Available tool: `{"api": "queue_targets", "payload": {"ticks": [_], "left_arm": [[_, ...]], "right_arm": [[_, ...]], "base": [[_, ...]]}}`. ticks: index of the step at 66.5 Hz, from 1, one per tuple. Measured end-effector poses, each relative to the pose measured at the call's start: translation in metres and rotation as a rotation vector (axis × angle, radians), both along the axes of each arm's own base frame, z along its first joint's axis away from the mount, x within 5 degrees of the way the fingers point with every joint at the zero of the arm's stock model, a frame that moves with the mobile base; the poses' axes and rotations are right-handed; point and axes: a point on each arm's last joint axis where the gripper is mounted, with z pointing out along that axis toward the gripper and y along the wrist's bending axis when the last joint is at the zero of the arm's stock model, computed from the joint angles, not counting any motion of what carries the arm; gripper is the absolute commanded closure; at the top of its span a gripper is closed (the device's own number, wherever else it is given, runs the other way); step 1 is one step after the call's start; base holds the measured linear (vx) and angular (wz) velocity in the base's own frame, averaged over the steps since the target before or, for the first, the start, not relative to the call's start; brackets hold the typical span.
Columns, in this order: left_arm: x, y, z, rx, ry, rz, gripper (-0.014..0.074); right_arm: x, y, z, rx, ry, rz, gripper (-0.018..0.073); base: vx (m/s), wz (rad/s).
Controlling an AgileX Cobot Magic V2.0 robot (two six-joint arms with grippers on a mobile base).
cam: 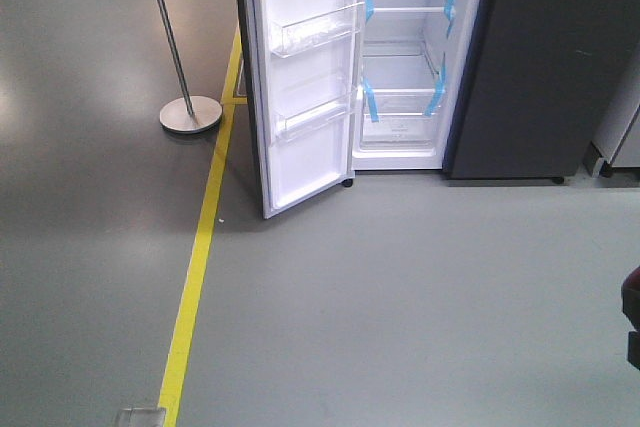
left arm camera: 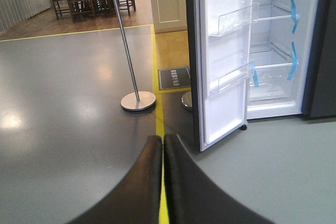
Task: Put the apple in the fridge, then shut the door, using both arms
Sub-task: 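Drive up to the open refrigerator holding the apple in the right gripper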
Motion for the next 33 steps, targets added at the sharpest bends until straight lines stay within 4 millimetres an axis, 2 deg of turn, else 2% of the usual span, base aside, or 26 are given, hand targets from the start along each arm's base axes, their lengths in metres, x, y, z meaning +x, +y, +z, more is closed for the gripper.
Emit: {"api": "queue_targets", "payload": {"ticks": [33], "left_arm": [[0.0000,0.0000,0.0000,0.000,0.000,0.000,0.0602]], "right_arm": [[0.0000,0.0000,0.0000,0.000,0.000,0.000,0.0406]], "base": [[0.11,-0.01]]}}
